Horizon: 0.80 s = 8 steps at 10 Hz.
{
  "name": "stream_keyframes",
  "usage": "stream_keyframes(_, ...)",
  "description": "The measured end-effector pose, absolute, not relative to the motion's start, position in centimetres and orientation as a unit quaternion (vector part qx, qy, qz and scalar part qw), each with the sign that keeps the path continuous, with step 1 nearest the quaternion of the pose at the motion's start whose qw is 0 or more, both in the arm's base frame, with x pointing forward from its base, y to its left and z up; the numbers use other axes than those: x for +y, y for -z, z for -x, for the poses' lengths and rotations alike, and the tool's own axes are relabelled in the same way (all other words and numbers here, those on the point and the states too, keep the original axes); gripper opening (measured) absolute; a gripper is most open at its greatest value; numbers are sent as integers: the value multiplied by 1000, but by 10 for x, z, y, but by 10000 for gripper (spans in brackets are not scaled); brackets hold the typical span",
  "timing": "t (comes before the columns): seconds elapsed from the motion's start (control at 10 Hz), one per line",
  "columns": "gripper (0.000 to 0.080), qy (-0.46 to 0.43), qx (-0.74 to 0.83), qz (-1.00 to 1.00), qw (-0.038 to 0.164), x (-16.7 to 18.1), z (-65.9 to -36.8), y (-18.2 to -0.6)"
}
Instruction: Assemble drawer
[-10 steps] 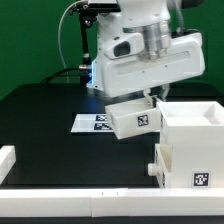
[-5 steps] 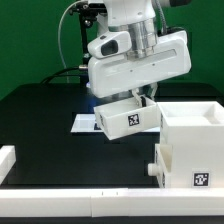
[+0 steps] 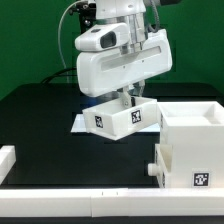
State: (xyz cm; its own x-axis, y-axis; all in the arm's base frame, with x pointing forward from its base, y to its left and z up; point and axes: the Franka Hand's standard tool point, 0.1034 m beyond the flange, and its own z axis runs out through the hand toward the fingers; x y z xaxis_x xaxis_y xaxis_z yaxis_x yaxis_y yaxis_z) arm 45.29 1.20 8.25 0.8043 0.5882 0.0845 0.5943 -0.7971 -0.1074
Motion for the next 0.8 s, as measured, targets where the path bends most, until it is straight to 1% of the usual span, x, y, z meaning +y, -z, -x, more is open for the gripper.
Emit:
stream_keyframes(0.2, 39, 23, -312, 948, 65, 12, -453, -82)
stream_keyframes(0.4, 39, 27, -373, 925, 63, 6, -455, -82)
stream_keyframes(0.7, 39, 31, -459, 885, 73, -2, -473, -80)
stream_keyframes(0.8, 39, 29, -456, 886, 73, -2, -471, -79)
